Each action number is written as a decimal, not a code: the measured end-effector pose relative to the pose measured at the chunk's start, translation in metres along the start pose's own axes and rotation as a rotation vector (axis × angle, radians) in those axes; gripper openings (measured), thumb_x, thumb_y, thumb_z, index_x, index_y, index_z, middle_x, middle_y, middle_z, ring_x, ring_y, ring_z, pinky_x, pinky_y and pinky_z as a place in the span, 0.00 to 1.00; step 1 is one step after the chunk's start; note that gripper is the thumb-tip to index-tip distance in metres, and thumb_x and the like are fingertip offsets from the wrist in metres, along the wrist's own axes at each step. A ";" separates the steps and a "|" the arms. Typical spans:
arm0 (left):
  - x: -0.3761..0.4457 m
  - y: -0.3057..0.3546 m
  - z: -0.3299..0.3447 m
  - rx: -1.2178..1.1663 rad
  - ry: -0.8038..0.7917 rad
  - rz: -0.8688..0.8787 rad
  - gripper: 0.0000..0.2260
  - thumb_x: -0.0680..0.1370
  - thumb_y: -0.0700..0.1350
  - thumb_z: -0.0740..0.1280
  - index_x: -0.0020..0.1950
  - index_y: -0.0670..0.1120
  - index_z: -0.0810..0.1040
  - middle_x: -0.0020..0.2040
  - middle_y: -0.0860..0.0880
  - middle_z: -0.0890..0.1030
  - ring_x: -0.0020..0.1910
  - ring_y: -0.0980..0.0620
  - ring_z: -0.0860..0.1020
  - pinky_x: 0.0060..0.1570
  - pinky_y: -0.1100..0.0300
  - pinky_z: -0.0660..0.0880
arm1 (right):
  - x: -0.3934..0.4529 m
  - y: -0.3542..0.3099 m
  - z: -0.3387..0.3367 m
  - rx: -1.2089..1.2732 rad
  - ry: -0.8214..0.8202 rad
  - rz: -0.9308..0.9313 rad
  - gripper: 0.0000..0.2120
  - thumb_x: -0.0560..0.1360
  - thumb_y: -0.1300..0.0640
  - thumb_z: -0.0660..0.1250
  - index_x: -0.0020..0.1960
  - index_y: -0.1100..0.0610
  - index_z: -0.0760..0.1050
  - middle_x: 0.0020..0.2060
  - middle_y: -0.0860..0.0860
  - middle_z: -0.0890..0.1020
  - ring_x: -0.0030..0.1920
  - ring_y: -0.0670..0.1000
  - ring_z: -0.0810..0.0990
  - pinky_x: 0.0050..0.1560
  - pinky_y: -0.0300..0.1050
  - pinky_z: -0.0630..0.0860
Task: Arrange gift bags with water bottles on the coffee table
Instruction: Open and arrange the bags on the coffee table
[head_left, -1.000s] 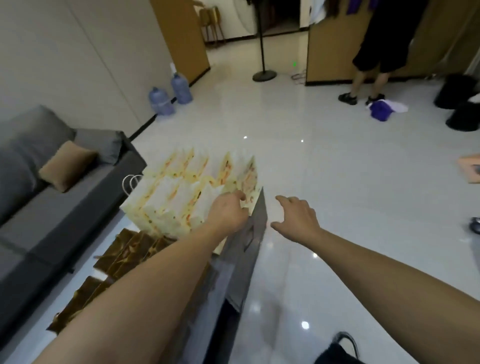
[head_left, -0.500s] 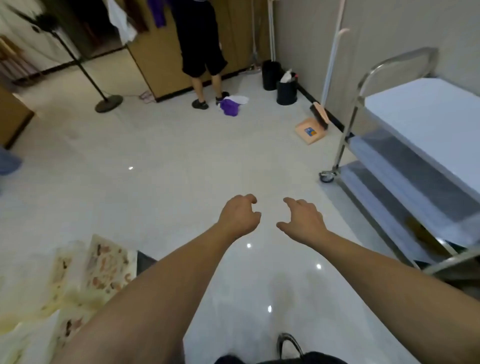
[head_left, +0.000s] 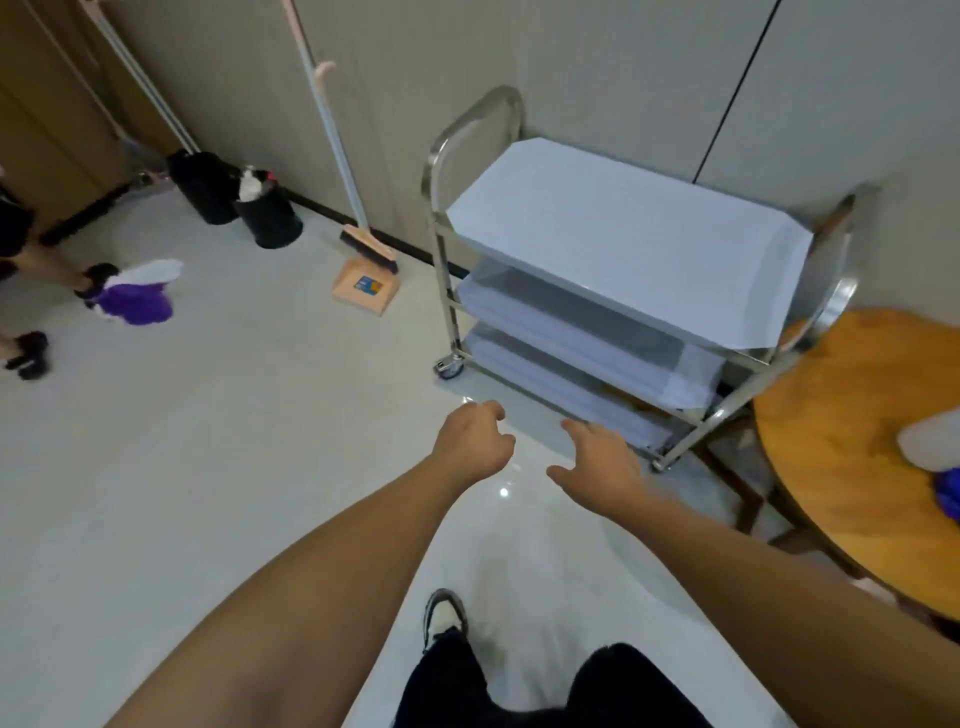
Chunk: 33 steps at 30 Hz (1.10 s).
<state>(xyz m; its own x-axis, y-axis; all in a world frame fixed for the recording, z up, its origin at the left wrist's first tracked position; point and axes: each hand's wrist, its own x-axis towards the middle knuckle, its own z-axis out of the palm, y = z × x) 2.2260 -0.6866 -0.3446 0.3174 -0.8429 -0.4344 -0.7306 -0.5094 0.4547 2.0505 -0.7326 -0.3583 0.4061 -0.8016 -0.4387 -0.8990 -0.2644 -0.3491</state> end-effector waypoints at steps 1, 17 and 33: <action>0.016 0.006 -0.003 0.014 -0.024 0.029 0.22 0.80 0.48 0.66 0.74 0.46 0.71 0.69 0.43 0.74 0.66 0.43 0.74 0.60 0.56 0.71 | 0.007 0.003 -0.004 0.008 0.008 0.035 0.33 0.78 0.44 0.68 0.78 0.52 0.62 0.73 0.55 0.70 0.72 0.59 0.68 0.70 0.55 0.69; 0.265 0.065 0.201 0.000 -0.258 0.064 0.20 0.81 0.49 0.66 0.72 0.46 0.73 0.68 0.44 0.75 0.65 0.42 0.75 0.62 0.55 0.73 | 0.218 0.197 0.092 0.220 -0.024 0.373 0.32 0.77 0.46 0.70 0.76 0.55 0.65 0.70 0.58 0.74 0.70 0.60 0.70 0.67 0.53 0.72; 0.524 -0.013 0.457 -0.281 0.070 0.277 0.15 0.81 0.51 0.67 0.66 0.48 0.76 0.58 0.46 0.81 0.56 0.45 0.80 0.59 0.53 0.77 | 0.485 0.365 0.283 0.130 0.472 0.460 0.28 0.78 0.46 0.70 0.72 0.55 0.65 0.64 0.58 0.75 0.63 0.61 0.76 0.60 0.53 0.76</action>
<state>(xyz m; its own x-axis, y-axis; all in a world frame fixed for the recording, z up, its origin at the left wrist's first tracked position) 2.1254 -1.0426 -0.9335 0.1793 -0.9597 -0.2162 -0.6038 -0.2809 0.7460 1.9655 -1.0661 -0.9331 -0.1559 -0.9734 -0.1680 -0.9242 0.2037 -0.3229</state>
